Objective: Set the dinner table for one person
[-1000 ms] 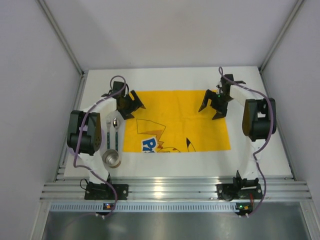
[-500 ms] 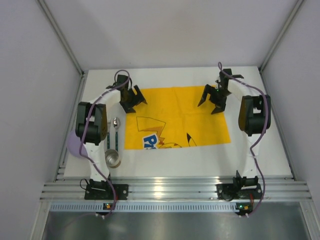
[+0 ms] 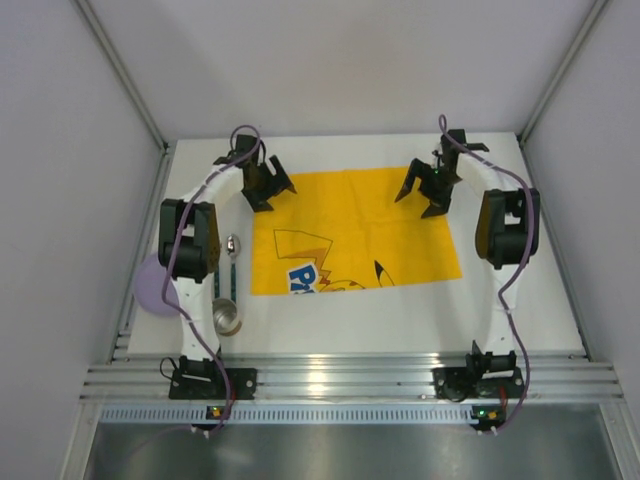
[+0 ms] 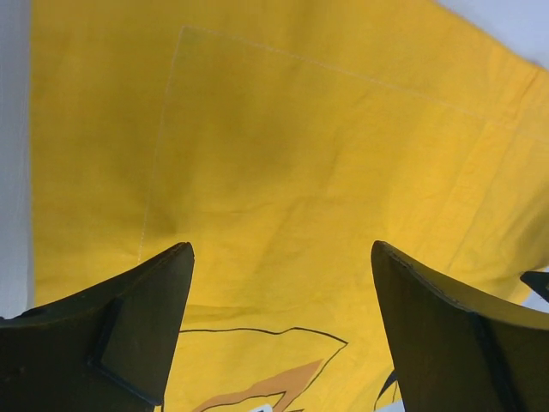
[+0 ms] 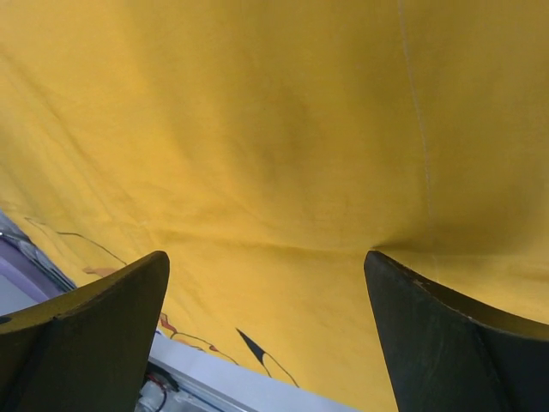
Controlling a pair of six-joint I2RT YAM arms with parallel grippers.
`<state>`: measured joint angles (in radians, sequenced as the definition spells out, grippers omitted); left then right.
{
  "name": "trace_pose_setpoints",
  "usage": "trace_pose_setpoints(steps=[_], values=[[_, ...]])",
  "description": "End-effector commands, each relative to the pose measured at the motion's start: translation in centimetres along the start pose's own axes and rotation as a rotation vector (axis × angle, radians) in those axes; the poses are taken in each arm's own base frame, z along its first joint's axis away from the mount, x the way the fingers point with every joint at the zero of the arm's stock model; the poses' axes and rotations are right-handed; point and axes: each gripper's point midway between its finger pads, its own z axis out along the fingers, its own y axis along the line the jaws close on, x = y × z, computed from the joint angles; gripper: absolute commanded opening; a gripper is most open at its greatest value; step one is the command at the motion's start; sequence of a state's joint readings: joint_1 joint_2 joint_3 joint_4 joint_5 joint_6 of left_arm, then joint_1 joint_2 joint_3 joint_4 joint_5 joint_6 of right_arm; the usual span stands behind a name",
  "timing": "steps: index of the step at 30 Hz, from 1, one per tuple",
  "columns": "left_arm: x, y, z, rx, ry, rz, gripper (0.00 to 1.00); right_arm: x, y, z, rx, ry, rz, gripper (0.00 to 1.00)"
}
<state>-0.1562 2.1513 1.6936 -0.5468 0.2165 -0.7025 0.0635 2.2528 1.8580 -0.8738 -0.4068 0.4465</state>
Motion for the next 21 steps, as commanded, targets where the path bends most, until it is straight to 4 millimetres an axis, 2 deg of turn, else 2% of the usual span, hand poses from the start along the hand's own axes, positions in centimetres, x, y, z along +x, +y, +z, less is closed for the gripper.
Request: trace_pose_setpoints(steps=[1,3,5,6,7,8,9,10,11,12,13,14,16,17,18,19,20,21], values=[[-3.2,-3.9,-3.9,0.079,-0.088,0.022,0.9,-2.2,3.3,-3.4,-0.094,-0.088,-0.027,0.96],[-3.8,-4.9,-5.6,0.097,-0.114,0.028,0.91,-2.0,4.7,-5.4,-0.132,-0.113,-0.037,0.97],[-4.8,-6.2,-8.2,0.123,-0.163,0.041,0.91,-1.7,5.5,-6.8,-0.154,-0.128,-0.05,0.97],[-4.7,-6.2,-9.0,0.117,-0.164,0.044,0.91,-1.5,6.4,-8.4,-0.176,-0.152,-0.067,0.97],[-4.9,-6.6,-10.9,0.119,-0.194,0.05,0.91,-1.3,6.7,-9.3,-0.186,-0.162,-0.071,0.97],[-4.9,-6.5,-11.8,0.112,-0.203,0.057,0.91,-0.7,6.7,-9.7,-0.187,-0.159,-0.074,0.98],[-4.2,-5.8,-12.4,0.084,-0.187,0.061,0.91,-0.3,7.4,-11.5,-0.206,-0.188,-0.091,0.98],[-3.4,-4.9,-12.8,0.056,-0.179,0.059,0.91,0.2,7.5,-12.0,-0.21,-0.19,-0.095,0.98],[-3.3,-4.6,-14.5,0.039,-0.206,0.06,0.91,1.2,7.0,-11.9,-0.203,-0.172,-0.084,0.98],[-2.8,-3.9,-15.4,0.019,-0.212,0.06,0.91,1.9,7.5,-13.4,-0.221,-0.194,-0.095,0.99],[-1.1,-2.1,-15.3,-0.035,-0.173,0.047,0.91,2.6,7.5,-13.6,-0.222,-0.189,-0.094,0.99],[-0.9,-1.6,-17.2,-0.052,-0.211,0.043,0.91,4.0,7.2,-14.1,-0.218,-0.185,-0.093,0.98],[1.6,1.1,-17.6,-0.135,-0.159,0.029,0.91,5.5,7.1,-14.3,-0.214,-0.181,-0.106,0.99],[2.2,2.0,-18.2,-0.164,-0.162,0.022,0.9,6.9,6.3,-13.6,-0.2,-0.151,-0.092,0.99],[2.7,2.7,-19.4,-0.185,-0.176,0.018,0.9,7.9,6.7,-14.4,-0.209,-0.163,-0.107,0.99],[4.0,4.0,-19.3,-0.219,-0.147,0.013,0.9,8.6,6.5,-14.4,-0.209,-0.16,-0.109,1.0],[5.3,5.1,-19.7,-0.258,-0.115,-0.008,0.89,10.0,5.7,-13.6,-0.196,-0.128,-0.099,1.0],[5.9,5.7,-20.7,-0.273,-0.129,-0.018,0.89,10.9,5.9,-14.1,-0.205,-0.134,-0.114,1.0]])
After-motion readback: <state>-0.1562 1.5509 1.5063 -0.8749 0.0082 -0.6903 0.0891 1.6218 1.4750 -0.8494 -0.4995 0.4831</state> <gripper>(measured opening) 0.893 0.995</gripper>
